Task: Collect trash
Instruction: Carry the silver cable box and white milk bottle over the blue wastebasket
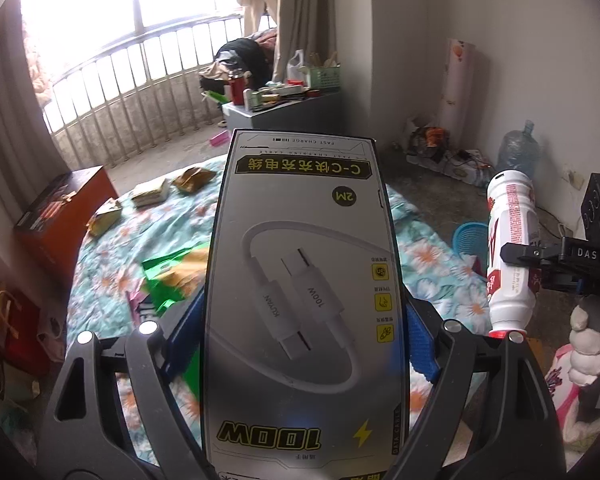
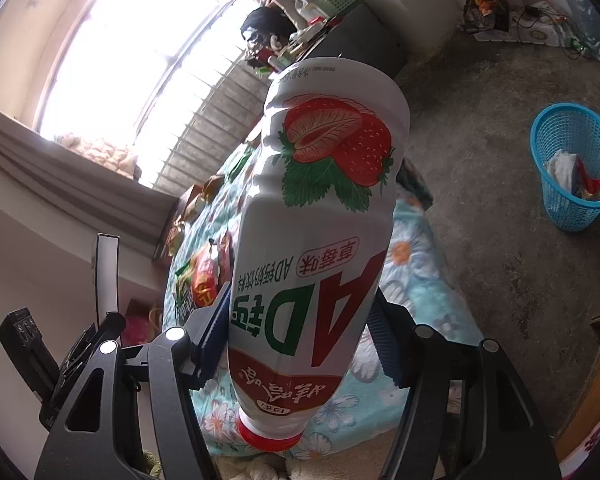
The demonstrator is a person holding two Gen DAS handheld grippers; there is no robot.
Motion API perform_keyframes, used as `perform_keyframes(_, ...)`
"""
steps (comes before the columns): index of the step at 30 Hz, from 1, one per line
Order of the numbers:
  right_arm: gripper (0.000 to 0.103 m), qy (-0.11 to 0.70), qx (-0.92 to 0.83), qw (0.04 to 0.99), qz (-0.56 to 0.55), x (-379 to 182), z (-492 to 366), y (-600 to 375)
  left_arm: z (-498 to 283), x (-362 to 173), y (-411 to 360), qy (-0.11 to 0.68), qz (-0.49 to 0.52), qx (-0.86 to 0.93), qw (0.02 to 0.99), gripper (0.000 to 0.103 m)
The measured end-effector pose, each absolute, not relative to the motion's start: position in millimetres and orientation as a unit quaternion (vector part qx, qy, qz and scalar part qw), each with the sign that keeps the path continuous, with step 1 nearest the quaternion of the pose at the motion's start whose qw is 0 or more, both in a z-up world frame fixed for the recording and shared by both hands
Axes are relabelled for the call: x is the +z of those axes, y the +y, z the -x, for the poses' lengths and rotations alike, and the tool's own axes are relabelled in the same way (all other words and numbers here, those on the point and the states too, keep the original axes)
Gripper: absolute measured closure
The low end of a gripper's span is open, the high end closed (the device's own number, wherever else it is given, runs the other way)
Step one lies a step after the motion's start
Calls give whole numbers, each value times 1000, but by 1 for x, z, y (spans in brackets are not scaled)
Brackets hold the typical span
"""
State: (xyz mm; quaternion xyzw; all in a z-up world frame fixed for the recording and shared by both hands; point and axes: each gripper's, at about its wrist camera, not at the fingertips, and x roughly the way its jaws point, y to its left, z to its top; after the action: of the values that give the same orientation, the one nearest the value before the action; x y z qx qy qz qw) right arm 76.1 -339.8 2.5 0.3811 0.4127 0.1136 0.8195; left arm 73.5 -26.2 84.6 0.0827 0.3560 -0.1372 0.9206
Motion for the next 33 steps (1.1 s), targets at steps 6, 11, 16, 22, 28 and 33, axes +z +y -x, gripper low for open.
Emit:
perform_keyframes(6,41,359,44,831,-423,5,-47,-407,-114,94,-115,371,-89,-260,887,23)
perform_keyframes(11,41,326,-17,822,-466,-11,-26,-464,-148,80,-208,392,-109,-348,845,23)
perform_keyframes(16,41,318,-71,795,-512,-48,-13,-505,-186,35,-305,456,-122,-412,779,23)
perform_keyframes(22,41,327,-110,750,-564,-106,-22,-552,-230,-40,-401,532,-130,-440,712,23)
perform_keyframes(28,41,335,-130,706,-611,-166,-52,-599,-262,-106,-478,583,-126,-433,676,23)
perform_keyframes(33,38,354,-146,678,-628,-217,-101,-646,-293,-157,-533,642,-88,-404,645,19)
